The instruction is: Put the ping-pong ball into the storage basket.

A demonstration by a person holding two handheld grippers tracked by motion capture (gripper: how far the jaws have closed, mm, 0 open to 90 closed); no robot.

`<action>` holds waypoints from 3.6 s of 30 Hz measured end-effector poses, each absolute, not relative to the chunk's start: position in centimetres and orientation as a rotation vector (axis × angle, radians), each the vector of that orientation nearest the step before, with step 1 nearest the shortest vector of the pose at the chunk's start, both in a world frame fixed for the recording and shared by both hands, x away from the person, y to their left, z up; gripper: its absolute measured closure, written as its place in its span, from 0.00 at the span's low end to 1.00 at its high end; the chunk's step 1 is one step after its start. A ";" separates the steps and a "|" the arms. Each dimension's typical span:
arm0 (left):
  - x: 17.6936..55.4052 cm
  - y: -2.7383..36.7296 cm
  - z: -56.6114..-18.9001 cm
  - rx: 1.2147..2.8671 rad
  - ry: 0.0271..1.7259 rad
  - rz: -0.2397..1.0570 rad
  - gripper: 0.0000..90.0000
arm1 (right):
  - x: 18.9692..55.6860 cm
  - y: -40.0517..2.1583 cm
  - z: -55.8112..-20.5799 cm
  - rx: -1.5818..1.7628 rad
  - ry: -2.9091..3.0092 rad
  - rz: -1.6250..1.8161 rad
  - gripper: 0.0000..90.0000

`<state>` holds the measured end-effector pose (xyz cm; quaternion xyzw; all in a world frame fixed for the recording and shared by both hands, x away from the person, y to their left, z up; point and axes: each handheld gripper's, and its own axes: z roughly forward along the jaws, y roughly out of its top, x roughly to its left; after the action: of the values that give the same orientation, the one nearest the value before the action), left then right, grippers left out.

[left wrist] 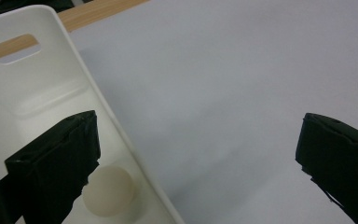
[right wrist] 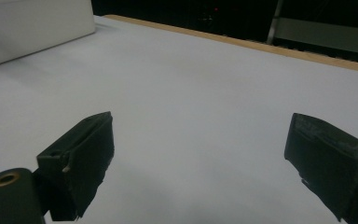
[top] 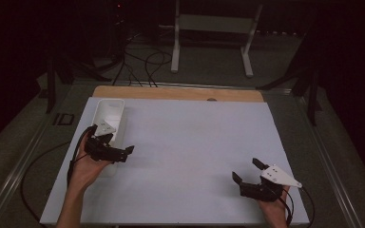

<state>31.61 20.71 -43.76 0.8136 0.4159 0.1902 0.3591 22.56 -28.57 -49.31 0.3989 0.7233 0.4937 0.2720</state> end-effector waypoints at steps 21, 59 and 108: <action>30.5 19.3 -44.4 2.103 0.991 0.439 0.00 | 22.6 -28.5 -49.4 1.072 1.951 1.329 0.09; 27.9 17.7 -46.5 2.083 0.855 0.408 0.00 | 22.6 -28.4 -49.4 1.069 1.956 1.328 0.09; 24.7 20.9 -47.6 1.886 0.849 0.501 0.03 | 23.2 -27.9 -49.5 1.038 1.978 1.331 0.09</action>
<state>24.73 20.91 -47.62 0.7748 0.3488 0.2058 0.4855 23.18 -27.94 -49.49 0.3848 0.7330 0.4931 0.2674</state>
